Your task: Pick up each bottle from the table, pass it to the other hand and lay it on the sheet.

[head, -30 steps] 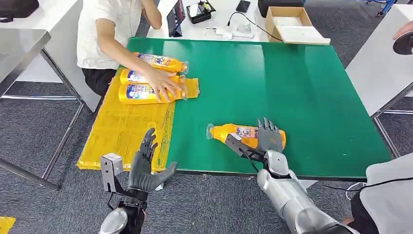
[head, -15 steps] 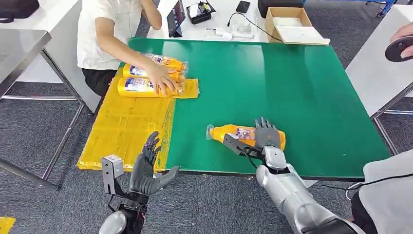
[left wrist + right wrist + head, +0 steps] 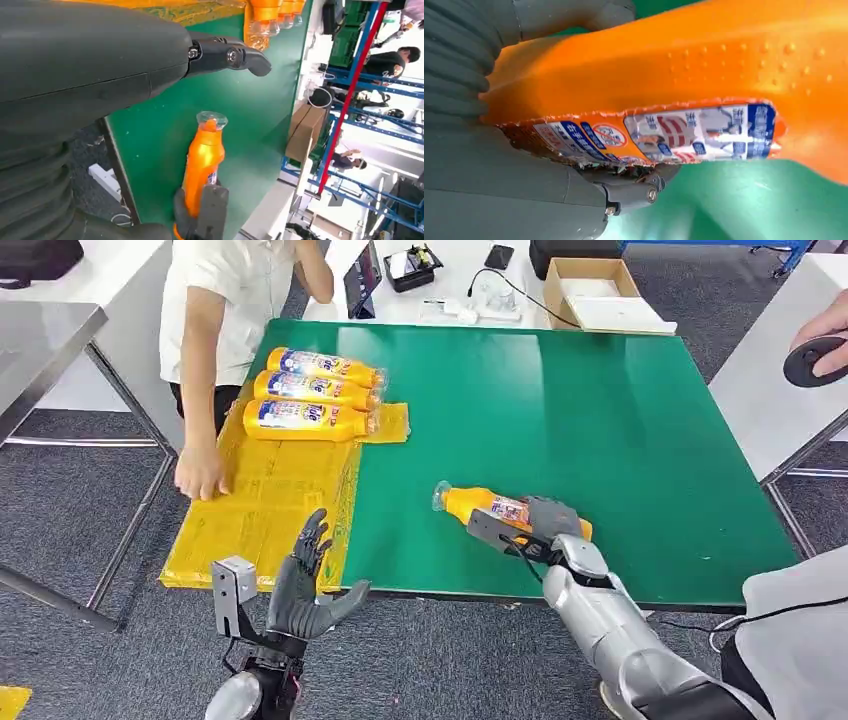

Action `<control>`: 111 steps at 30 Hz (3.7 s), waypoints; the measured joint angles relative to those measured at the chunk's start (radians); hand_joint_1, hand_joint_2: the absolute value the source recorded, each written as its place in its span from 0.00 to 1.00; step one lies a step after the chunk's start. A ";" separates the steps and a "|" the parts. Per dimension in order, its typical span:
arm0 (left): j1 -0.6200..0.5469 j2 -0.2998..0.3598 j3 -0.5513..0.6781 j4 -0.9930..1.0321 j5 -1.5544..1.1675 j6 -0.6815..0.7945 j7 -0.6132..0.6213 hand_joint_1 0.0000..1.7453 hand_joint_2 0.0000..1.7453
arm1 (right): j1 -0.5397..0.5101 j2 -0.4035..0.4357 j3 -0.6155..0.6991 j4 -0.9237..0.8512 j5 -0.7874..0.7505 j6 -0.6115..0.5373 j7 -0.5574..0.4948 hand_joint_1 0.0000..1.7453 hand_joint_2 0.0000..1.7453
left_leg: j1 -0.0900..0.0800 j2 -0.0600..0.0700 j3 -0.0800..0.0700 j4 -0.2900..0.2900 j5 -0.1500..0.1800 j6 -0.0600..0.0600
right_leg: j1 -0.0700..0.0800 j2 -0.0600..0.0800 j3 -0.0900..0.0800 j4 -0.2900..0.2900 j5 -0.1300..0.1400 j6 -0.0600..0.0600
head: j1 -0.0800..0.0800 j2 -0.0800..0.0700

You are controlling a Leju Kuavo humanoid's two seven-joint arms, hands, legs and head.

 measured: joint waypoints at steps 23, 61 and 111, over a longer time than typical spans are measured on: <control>0.003 0.003 -0.009 0.009 0.114 0.123 -0.027 0.00 1.00 | 0.039 -0.005 -0.050 -0.076 -0.319 0.073 -0.284 1.00 1.00 | 0.001 0.012 0.010 0.000 -0.003 -0.001 | 0.003 0.012 0.006 -0.001 0.002 -0.003 | 0.000 0.000; 0.025 0.016 -0.104 -0.013 0.191 0.130 -0.059 0.00 1.00 | 0.350 0.085 0.274 -0.593 -0.649 -0.037 -0.460 1.00 1.00 | 0.002 0.006 -0.012 0.000 -0.001 -0.002 | 0.002 0.008 -0.012 0.000 0.002 -0.003 | 0.000 0.000; -0.049 0.016 -0.055 0.025 0.331 -0.058 -0.077 1.00 1.00 | 0.327 0.129 0.290 -0.580 -0.768 -0.029 -0.547 0.00 0.00 | 0.002 0.005 -0.012 0.000 -0.001 -0.002 | 0.002 0.007 -0.013 0.000 0.002 -0.003 | 0.000 0.000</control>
